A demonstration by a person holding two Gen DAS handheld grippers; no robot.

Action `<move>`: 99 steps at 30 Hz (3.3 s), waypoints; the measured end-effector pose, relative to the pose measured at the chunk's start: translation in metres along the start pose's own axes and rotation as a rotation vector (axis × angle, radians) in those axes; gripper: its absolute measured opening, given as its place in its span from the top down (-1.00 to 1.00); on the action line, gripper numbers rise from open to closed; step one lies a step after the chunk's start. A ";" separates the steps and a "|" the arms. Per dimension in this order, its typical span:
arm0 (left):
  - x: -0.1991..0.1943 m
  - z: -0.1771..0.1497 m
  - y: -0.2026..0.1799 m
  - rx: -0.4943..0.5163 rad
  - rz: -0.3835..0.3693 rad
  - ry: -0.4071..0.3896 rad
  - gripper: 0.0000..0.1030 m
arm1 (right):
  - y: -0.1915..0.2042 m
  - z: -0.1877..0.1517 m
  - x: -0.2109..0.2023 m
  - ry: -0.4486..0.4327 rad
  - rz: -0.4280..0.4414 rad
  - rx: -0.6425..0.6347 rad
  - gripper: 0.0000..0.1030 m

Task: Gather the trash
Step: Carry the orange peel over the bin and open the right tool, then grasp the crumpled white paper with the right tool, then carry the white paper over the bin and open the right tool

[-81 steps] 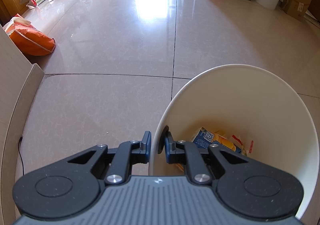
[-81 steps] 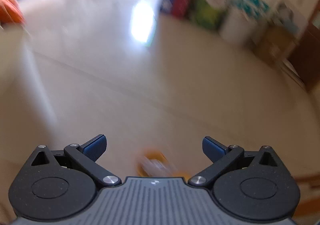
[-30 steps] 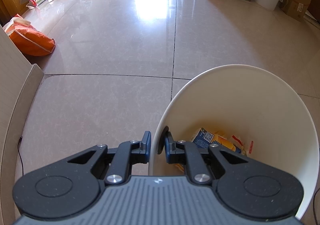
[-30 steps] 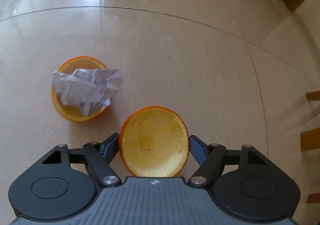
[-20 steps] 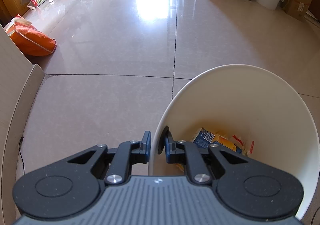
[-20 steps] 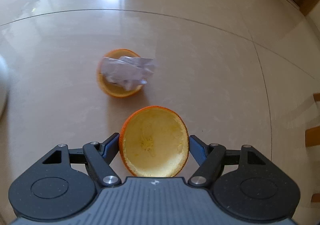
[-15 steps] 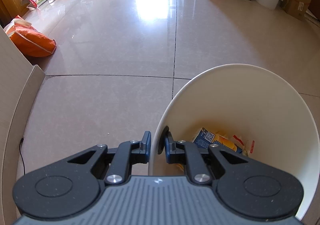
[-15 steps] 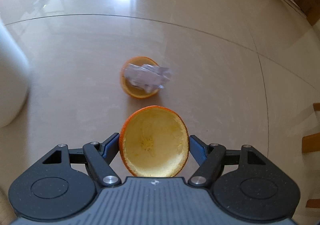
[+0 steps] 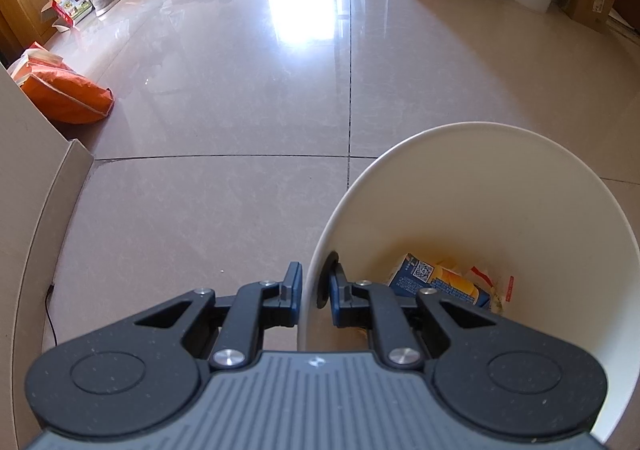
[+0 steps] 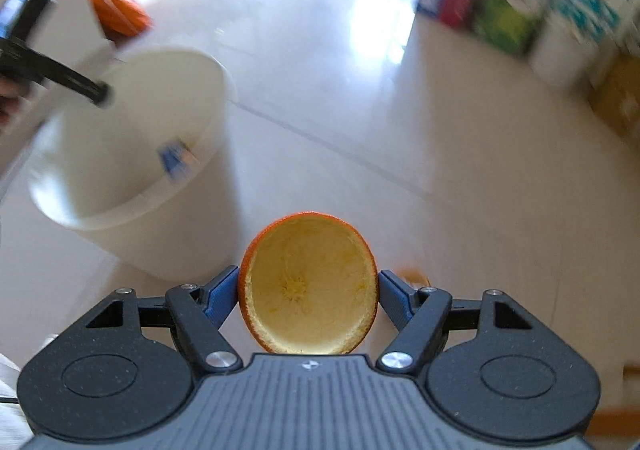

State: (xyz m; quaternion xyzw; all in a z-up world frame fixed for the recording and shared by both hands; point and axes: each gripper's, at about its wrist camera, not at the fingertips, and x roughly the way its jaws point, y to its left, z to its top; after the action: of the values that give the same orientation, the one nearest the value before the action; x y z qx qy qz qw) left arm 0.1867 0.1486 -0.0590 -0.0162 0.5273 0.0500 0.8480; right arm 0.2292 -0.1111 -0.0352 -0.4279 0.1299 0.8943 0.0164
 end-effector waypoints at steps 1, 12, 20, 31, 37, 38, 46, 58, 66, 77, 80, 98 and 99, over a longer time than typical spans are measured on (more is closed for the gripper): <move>0.000 0.000 0.000 -0.002 -0.002 0.000 0.76 | 0.007 0.010 -0.004 -0.021 0.018 -0.017 -0.52; 0.000 0.001 0.000 0.000 -0.007 0.000 0.76 | 0.072 0.087 0.015 -0.111 0.119 -0.078 -0.53; 0.002 0.001 0.003 -0.002 -0.009 -0.001 0.76 | 0.080 0.091 0.014 -0.210 -0.035 0.091 -0.85; 0.002 0.001 0.003 -0.005 -0.012 0.000 0.75 | 0.027 0.050 0.008 -0.259 -0.279 0.283 -0.88; 0.002 0.001 0.003 -0.004 -0.009 0.001 0.75 | -0.028 -0.005 0.026 -0.230 -0.408 0.459 -0.88; 0.002 0.001 0.004 -0.005 -0.010 0.000 0.75 | -0.037 -0.016 0.033 -0.219 -0.430 0.483 -0.87; 0.002 0.003 0.005 -0.013 -0.010 0.005 0.75 | -0.097 -0.094 0.093 -0.131 -0.515 0.733 -0.87; 0.005 0.003 0.007 -0.018 -0.011 0.004 0.75 | -0.168 -0.159 0.163 -0.105 -0.522 1.209 -0.78; 0.005 0.002 0.005 -0.013 -0.010 0.003 0.75 | -0.184 -0.167 0.185 -0.129 -0.547 1.307 -0.68; 0.005 0.001 0.004 -0.014 -0.011 0.002 0.75 | -0.183 -0.159 0.195 -0.150 -0.570 1.324 -0.15; 0.005 0.001 0.003 -0.016 -0.012 0.003 0.75 | -0.184 -0.158 0.194 -0.171 -0.555 1.367 -0.06; 0.004 0.001 0.005 -0.018 -0.015 0.004 0.75 | -0.136 -0.136 0.143 -0.221 -0.527 1.283 0.01; 0.004 0.001 0.004 -0.018 -0.015 0.004 0.75 | -0.129 -0.131 0.137 -0.222 -0.522 1.259 0.01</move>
State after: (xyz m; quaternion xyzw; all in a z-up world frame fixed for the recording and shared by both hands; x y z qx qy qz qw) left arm 0.1891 0.1534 -0.0618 -0.0278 0.5283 0.0483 0.8473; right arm 0.2605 -0.0303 -0.2474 -0.2602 0.5148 0.6537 0.4898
